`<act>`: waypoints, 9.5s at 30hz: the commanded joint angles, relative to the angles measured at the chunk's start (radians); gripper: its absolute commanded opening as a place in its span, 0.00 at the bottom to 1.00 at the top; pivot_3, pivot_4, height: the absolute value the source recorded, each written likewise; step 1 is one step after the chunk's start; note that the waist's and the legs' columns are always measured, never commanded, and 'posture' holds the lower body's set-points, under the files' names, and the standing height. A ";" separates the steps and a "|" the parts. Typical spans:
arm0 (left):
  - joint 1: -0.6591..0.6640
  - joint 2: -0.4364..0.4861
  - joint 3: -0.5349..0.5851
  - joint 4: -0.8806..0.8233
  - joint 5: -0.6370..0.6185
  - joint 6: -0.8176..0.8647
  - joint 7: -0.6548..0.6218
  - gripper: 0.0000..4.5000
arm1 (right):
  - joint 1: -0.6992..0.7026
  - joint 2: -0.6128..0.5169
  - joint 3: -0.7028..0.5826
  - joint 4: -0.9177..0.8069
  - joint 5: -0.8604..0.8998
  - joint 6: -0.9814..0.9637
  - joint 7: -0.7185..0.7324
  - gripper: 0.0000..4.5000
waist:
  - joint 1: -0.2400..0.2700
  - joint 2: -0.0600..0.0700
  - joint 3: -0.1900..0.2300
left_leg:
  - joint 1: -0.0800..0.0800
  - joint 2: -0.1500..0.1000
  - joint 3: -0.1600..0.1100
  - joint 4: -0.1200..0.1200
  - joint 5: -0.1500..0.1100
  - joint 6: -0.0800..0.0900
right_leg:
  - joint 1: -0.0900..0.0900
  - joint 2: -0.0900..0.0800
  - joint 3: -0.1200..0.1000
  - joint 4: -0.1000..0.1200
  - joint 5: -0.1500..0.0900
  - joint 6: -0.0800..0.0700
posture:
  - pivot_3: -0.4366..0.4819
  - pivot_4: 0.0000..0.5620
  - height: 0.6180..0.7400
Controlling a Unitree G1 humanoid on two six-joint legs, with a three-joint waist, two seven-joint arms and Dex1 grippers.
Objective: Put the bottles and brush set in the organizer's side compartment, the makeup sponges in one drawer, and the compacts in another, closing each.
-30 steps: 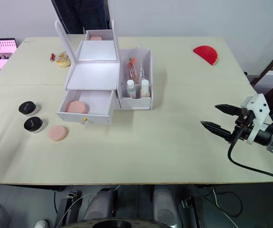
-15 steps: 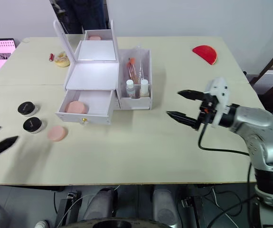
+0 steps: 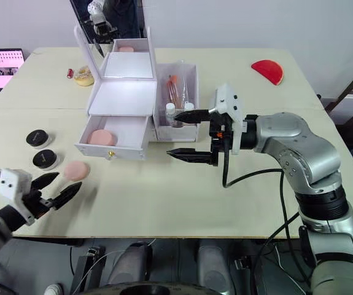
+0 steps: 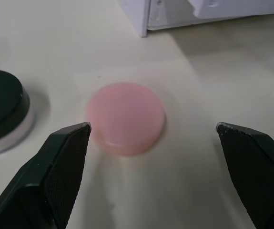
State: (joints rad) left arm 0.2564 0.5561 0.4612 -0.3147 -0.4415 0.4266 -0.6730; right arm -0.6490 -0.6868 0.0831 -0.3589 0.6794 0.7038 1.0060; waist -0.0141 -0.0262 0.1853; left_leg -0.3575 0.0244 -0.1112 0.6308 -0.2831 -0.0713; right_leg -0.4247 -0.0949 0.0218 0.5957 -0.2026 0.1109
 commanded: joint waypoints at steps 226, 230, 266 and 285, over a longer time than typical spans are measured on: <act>-0.075 0.174 0.143 0.025 -0.156 0.030 -0.207 1.00 | 0.413 -0.177 -0.372 0.056 -0.020 -0.066 -0.050 1.00 | -0.006 0.003 0.001 | 0.000 0.002 0.002 -0.001 -0.001 0.001 | 0.000 0.002 0.001 0.000 -0.001 -0.001 | 0.48 0.27 1.00; -0.075 -0.050 -0.025 -0.204 -0.118 0.055 0.040 1.00 | 0.241 -0.108 -0.242 0.024 -0.012 -0.015 -0.092 1.00 | 0.000 0.002 0.001 | 0.000 0.002 0.001 0.000 -0.001 0.001 | 0.000 0.002 0.001 -0.001 -0.001 0.000 | 0.48 0.27 1.00; -0.416 -0.539 -0.459 0.322 0.401 -0.470 0.614 1.00 | 0.024 -0.006 -0.123 -0.023 0.089 0.045 -0.043 1.00 | 0.004 0.003 -0.002 | 0.002 0.002 -0.002 0.002 0.000 0.001 | 0.005 0.005 0.001 0.000 0.001 -0.002 | 0.48 0.27 1.00; -0.356 -0.535 -0.481 0.241 0.384 -0.403 0.584 0.07 | 0.023 -0.003 -0.124 -0.044 0.098 0.050 -0.072 1.00 | 0.002 0.003 -0.002 | 0.002 0.002 -0.002 0.002 0.000 0.001 | 0.005 0.005 0.001 -0.001 0.001 -0.002 | 0.48 0.27 1.00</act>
State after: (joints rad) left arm -0.1171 0.0184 -0.0044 -0.0250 -0.0506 0.0134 -0.0703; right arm -0.6161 -0.6868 -0.0170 -0.3695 0.7604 0.7580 0.9368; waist -0.0118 -0.0234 0.1838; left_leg -0.3554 0.0268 -0.1127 0.6326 -0.2834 -0.0702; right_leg -0.4202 -0.0901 0.0228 0.5951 -0.2019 0.1092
